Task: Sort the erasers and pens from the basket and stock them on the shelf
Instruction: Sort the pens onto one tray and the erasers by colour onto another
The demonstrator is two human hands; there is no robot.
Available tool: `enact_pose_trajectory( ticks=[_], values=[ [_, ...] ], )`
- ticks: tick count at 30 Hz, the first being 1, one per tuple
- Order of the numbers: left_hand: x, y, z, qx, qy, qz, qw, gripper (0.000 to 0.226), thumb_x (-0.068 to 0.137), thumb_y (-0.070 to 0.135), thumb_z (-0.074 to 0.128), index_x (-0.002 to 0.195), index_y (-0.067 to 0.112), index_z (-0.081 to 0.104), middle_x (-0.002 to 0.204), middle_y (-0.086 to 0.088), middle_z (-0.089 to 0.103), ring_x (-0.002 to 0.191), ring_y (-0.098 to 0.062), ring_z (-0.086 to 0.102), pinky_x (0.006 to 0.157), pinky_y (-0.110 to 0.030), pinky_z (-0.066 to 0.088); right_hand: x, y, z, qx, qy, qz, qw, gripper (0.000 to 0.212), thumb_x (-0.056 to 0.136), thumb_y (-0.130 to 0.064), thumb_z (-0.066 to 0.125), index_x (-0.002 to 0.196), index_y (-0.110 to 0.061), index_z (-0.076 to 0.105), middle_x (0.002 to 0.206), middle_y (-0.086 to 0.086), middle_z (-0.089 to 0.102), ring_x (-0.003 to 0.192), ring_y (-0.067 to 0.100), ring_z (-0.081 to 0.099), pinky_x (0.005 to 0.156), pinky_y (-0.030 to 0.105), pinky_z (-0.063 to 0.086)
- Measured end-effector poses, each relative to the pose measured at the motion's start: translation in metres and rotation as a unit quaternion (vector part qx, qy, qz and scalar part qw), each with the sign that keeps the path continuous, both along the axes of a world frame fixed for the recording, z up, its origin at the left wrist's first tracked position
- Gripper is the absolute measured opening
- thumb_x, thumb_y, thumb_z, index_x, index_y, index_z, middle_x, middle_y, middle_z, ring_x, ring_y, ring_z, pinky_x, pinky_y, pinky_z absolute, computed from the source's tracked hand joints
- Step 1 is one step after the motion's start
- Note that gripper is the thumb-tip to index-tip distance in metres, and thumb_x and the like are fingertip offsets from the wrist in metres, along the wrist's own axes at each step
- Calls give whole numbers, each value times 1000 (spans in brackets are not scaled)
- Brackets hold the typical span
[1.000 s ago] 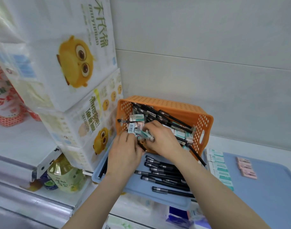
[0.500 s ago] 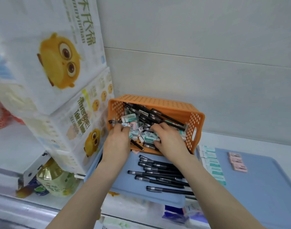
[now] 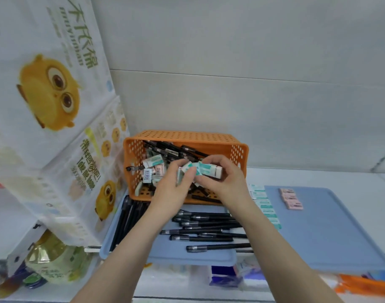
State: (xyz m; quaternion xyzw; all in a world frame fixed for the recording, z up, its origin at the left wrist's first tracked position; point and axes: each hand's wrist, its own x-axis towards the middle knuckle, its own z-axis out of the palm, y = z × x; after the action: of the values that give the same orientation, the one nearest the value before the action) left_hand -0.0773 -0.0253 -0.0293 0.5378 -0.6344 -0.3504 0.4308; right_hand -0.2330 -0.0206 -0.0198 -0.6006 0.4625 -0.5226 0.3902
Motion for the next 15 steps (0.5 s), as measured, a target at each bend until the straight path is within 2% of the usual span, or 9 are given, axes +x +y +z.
enact_pose_trajectory(
  ticks=[2,4,6,8,10,11,13,15],
  values=[
    [-8,2,1,-17,7,-8,1000,23,94,43,53,109,26,58,98,9,64,89,-6,60,72,-25,47,-4,12,-2,18,-24,18,999,27,85,-9,74,109,-18,68,102,1,71,90,16,68,79,29,57],
    [-14,5,-2,-33,19,-12,999,18,93,40,56,99,23,58,88,4,64,78,-7,60,66,-26,45,-11,24,-6,17,-47,2,999,24,92,-8,64,114,-16,67,104,5,72,90,20,68,81,31,57],
    [-20,10,-6,-34,31,-31,998,17,94,40,56,99,24,56,82,6,63,69,-5,57,63,-26,44,-22,37,-7,5,-73,-59,996,23,93,-9,63,114,-18,64,101,7,73,83,22,69,76,31,58],
    [-26,15,-8,-33,36,-46,998,18,95,42,54,103,26,53,80,7,61,65,-8,56,61,-31,45,-41,50,-6,7,-87,-140,986,26,88,-12,70,109,-20,57,94,5,74,77,21,70,69,30,57],
    [-32,21,-8,-27,34,-49,998,20,96,44,50,110,29,49,84,7,60,68,-14,58,63,-35,49,-70,61,-5,-1,-47,-221,974,26,84,-15,74,103,-18,56,83,0,69,69,13,62,63,26,50],
    [-36,24,-6,-25,24,-46,998,21,97,43,48,114,30,47,86,6,60,70,-17,60,64,-33,50,-87,65,-6,-3,-7,-246,969,20,85,-17,73,99,-18,59,79,1,65,66,12,57,62,27,47],
    [-42,28,-1,-15,25,-47,998,22,99,38,45,119,29,43,89,3,61,67,-15,64,64,-26,51,-116,68,-7,12,69,-258,964,11,88,-18,67,95,-25,63,73,2,61,63,13,52,61,29,43],
    [-46,29,1,-3,63,-57,996,23,100,34,45,121,26,42,94,-1,63,67,-12,67,72,-35,56,-135,69,-8,36,118,-248,961,18,86,-18,68,96,-30,61,71,-3,62,60,12,53,61,29,42]
  ],
)
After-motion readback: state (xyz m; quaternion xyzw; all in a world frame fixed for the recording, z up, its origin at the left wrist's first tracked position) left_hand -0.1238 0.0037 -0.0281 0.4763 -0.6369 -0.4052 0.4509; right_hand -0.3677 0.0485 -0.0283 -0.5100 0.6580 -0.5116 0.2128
